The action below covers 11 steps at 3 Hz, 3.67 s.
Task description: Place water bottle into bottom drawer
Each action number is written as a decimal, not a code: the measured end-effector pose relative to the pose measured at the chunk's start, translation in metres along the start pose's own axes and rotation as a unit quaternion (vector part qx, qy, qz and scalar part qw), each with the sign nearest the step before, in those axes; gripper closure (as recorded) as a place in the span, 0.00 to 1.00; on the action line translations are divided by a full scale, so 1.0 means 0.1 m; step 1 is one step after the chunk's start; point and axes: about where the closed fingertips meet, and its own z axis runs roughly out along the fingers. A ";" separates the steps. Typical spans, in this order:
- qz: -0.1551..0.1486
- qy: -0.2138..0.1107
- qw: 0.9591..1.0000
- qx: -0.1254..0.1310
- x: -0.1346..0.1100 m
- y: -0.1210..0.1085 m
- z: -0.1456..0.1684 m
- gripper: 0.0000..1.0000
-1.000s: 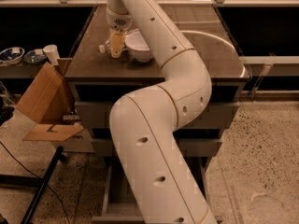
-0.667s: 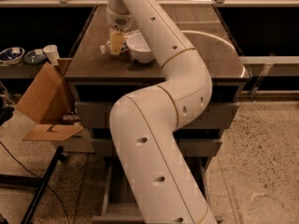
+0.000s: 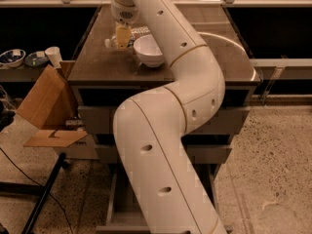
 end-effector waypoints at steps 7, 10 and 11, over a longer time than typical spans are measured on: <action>0.104 -0.040 0.983 0.145 -0.43 -0.32 -1.20 1.00; 0.136 -0.058 0.966 0.212 -0.60 0.21 -0.91 1.00; 0.111 -0.054 0.956 0.266 -0.72 0.42 -1.45 1.00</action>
Offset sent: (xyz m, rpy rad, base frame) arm -0.0066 -0.0586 0.1432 -0.1254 -0.3117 -0.1706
